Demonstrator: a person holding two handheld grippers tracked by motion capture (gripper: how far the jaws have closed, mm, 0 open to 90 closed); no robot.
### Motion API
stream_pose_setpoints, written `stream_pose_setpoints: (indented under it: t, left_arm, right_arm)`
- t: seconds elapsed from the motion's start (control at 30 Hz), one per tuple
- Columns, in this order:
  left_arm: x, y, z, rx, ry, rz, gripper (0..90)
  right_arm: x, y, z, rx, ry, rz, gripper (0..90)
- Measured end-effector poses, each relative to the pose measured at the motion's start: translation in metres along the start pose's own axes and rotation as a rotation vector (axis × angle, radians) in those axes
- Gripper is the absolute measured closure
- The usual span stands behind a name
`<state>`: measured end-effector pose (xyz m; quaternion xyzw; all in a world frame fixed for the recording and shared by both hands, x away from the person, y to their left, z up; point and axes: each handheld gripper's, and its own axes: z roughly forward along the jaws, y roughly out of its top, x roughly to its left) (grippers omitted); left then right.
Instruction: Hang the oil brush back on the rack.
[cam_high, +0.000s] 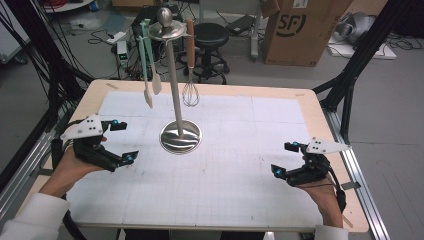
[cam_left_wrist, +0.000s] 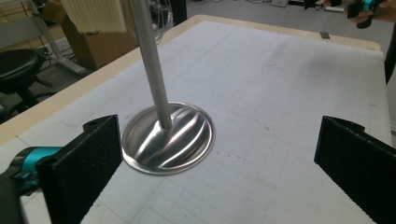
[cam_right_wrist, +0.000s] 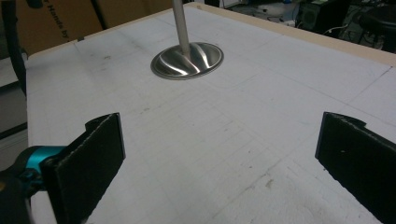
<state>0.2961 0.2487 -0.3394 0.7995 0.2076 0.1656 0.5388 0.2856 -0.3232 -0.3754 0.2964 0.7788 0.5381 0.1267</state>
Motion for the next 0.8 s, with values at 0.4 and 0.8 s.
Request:
stream_pose_setpoints:
  t: [0.4, 0.8]
  left_arm:
    - [-0.017, -0.055, 0.017, 0.048, -0.006, -0.006, 1.7]
    - [-0.013, -0.067, 0.016, 0.007, -0.003, -0.044, 1.6]
  right_arm:
    - [0.0, -0.005, 0.005, 0.0, -0.022, -0.001, 0.5]
    - [0.0, -0.007, 0.006, -0.006, -0.039, -0.009, 0.5]
